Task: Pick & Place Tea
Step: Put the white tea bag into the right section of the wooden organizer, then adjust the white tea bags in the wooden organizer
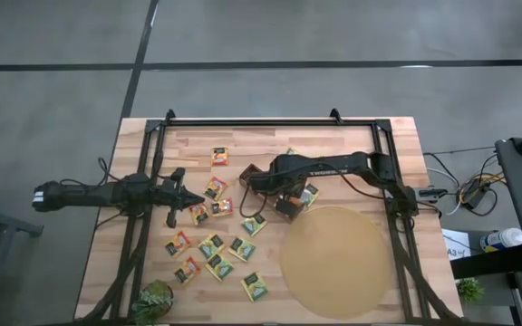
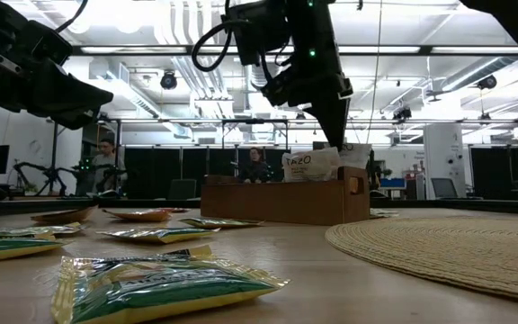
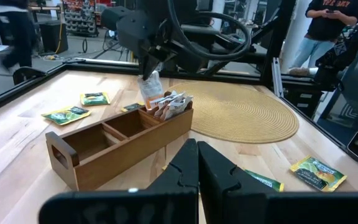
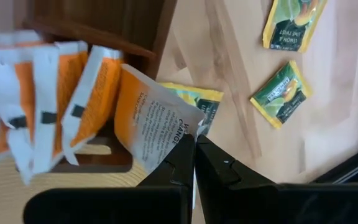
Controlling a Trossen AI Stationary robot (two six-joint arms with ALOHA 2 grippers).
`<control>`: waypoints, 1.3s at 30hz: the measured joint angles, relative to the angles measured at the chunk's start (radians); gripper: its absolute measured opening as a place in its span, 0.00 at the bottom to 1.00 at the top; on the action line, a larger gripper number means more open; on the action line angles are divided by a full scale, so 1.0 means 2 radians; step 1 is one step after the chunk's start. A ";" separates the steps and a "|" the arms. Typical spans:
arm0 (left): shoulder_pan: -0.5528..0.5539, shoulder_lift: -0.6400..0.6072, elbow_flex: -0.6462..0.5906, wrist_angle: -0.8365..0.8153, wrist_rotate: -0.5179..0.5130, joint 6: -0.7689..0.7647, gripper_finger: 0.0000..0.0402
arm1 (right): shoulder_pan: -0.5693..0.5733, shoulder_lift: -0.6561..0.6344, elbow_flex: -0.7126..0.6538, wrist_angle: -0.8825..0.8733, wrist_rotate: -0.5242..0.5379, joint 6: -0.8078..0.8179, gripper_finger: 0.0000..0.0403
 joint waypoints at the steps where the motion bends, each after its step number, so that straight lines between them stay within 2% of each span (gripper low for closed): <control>1: 0.000 0.000 0.000 0.000 0.000 0.000 0.00 | 0.000 0.000 0.000 0.002 -0.002 0.000 0.02; 8: 0.000 0.000 0.000 0.000 0.000 0.000 0.00 | -0.003 0.000 -0.002 0.007 -0.034 0.001 0.05; 20: 0.000 0.000 0.000 0.000 0.000 0.000 0.00 | -0.003 -0.001 0.000 0.009 -0.037 0.005 0.30; 27: 0.000 0.000 0.000 0.000 0.000 0.000 0.00 | -0.003 -0.004 0.013 0.009 -0.047 0.003 0.39; 34: 0.000 0.000 0.000 0.000 0.000 0.000 0.00 | -0.003 -0.022 0.034 0.008 -0.050 0.004 0.40; 39: 0.000 0.000 0.000 0.000 0.000 0.000 0.00 | -0.003 -0.025 0.032 0.003 -0.048 0.006 0.34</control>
